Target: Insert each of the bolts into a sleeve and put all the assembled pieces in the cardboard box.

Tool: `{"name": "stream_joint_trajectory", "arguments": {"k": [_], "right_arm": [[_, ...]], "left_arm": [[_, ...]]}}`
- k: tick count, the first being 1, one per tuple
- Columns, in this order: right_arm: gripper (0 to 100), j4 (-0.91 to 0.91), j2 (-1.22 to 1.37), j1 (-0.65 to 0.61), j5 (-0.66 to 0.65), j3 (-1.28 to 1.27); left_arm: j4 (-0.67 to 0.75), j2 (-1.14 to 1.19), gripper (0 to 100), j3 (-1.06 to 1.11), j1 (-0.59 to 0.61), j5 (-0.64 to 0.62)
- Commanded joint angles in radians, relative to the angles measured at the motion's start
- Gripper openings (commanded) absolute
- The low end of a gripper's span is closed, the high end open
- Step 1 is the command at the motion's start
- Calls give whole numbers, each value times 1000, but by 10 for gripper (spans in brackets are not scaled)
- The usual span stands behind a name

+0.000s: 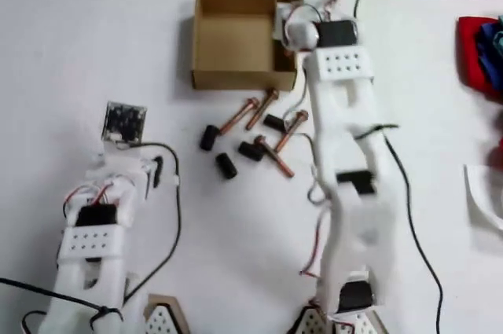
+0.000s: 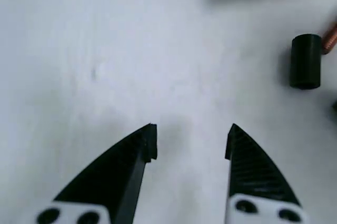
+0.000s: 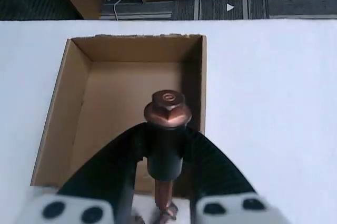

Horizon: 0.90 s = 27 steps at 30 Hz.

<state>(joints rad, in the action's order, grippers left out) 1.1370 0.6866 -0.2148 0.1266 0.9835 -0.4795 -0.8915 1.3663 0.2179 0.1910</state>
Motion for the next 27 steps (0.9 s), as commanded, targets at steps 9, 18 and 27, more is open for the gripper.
{"name": "stream_joint_trajectory", "arguments": {"k": [9, 18, 27], "right_arm": [[19, -13, 507, -35, 2, 644], [19, -65, 576, -36, -98, 598], [19, -81, 585, -39, -213, 551]], "left_arm": [[84, 0, 222, 56, 3, 8], [84, 0, 222, 58, 3, 8], [84, 0, 222, 58, 3, 8]]}}
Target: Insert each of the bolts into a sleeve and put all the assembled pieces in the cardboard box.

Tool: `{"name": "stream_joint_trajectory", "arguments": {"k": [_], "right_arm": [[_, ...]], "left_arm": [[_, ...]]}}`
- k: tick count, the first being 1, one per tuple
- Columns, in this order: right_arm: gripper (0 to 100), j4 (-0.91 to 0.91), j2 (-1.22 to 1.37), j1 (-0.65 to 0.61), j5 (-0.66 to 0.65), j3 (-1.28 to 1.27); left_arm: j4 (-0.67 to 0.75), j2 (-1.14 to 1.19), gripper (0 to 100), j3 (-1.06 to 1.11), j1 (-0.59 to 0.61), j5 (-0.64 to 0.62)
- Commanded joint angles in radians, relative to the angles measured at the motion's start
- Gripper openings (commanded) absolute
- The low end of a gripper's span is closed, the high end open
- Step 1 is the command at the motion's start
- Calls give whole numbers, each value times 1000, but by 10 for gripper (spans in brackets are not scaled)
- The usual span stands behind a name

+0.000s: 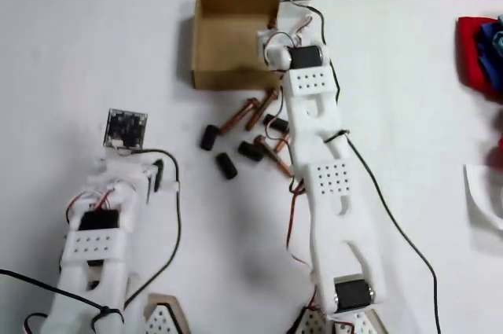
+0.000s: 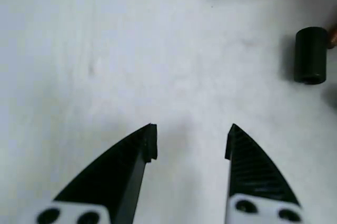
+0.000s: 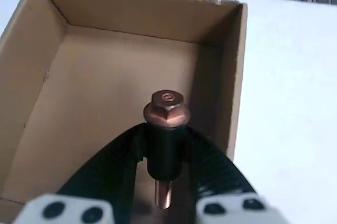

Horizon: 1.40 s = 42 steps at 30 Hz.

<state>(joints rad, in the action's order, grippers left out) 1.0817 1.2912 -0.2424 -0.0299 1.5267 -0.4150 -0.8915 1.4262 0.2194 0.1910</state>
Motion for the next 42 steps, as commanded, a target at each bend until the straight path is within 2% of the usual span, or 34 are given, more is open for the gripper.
{"name": "stream_joint_trajectory", "arguments": {"k": [1, 21, 28, 35, 37, 40, 42], "right_arm": [[19, -27, -18, -13, -60, 8], [25, -97, 70, -10, -60, 21], [187, -90, 68, -4, 40, 21], [168, -79, 1, -2, 44, 23], [134, -35, -39, -4, 44, 23], [29, 47, -97, -1, 43, 23], [29, 67, -125, 28, 43, 23]], "left_arm": [[20, 0, 222, -2, 2, 8], [18, 0, 222, -2, 2, 8], [17, 0, 222, -1, 2, 8], [17, 0, 222, -1, 2, 8], [17, 0, 222, -1, 2, 8], [17, 0, 222, -1, 2, 8], [17, 0, 222, -1, 2, 8]]}}
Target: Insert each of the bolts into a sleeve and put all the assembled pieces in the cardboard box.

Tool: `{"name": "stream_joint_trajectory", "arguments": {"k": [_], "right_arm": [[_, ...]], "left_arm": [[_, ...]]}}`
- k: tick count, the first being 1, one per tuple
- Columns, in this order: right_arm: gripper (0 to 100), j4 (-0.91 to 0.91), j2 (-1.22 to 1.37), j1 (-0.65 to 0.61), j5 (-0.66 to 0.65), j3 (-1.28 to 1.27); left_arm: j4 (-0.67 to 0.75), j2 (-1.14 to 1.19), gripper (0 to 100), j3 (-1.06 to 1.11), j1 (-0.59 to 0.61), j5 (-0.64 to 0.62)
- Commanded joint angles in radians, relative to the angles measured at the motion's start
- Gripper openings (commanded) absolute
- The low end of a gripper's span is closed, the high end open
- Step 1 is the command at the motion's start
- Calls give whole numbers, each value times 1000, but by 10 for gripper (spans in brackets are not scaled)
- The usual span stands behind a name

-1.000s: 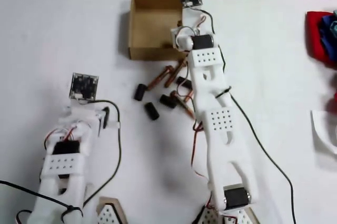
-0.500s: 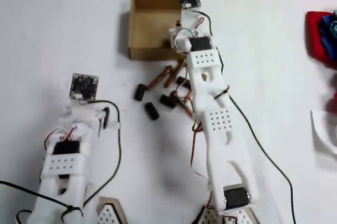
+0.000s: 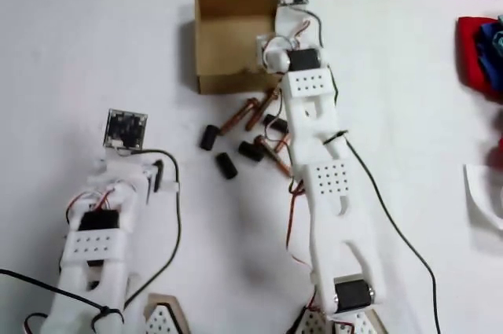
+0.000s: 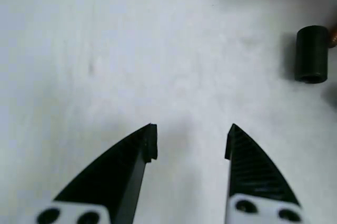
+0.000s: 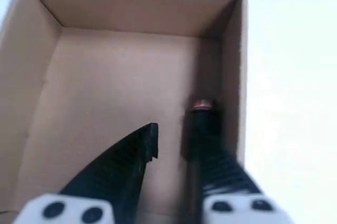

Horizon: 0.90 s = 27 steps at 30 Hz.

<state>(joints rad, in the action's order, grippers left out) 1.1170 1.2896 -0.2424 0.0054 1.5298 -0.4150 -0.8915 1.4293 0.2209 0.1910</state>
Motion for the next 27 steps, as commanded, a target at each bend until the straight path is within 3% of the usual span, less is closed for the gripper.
{"name": "stream_joint_trajectory", "arguments": {"k": [1, 11, 27], "right_arm": [[47, 31, -134, 45, 9, 20], [67, 7, 7, 176, 3, 17], [68, 122, 25, 108, 3, 20]], "left_arm": [[17, 0, 222, -4, 0, 8], [17, 0, 222, -4, 0, 8], [17, 0, 222, -4, 0, 8]]}}
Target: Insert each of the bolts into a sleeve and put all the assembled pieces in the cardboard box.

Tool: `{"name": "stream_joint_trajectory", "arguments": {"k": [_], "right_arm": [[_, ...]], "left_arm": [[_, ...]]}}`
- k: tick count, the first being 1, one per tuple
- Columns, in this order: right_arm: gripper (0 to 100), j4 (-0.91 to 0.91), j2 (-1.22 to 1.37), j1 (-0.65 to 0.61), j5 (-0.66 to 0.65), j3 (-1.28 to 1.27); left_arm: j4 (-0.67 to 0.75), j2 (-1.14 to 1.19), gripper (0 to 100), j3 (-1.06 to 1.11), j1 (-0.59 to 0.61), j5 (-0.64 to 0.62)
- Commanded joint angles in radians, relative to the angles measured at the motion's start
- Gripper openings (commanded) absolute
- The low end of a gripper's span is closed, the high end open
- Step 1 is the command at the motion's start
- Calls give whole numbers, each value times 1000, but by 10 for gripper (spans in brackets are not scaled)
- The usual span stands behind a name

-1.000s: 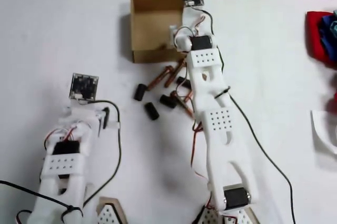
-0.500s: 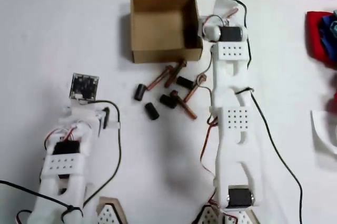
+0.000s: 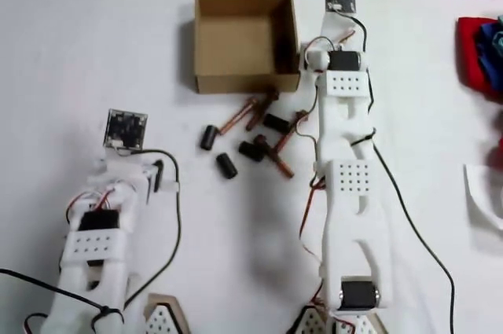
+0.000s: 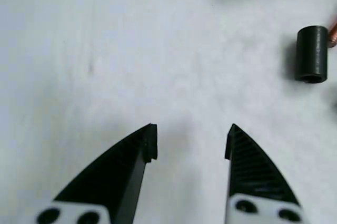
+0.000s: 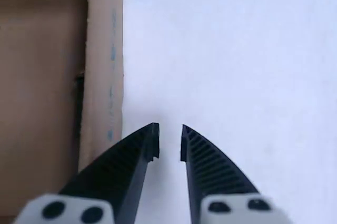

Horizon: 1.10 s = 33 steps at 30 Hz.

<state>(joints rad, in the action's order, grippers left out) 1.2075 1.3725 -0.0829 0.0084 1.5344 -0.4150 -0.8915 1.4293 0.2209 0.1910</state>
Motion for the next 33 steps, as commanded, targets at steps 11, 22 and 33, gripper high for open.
{"name": "stream_joint_trajectory", "arguments": {"k": [11, 22, 33], "right_arm": [[69, 81, -82, -53, 0, 37], [70, 552, -341, -45, 0, 129], [70, 565, -604, -160, -407, -153]], "left_arm": [[17, 0, 222, -4, 0, 8], [14, -6, 222, -4, 0, 8], [14, -6, 222, -10, 6, 8]]}}
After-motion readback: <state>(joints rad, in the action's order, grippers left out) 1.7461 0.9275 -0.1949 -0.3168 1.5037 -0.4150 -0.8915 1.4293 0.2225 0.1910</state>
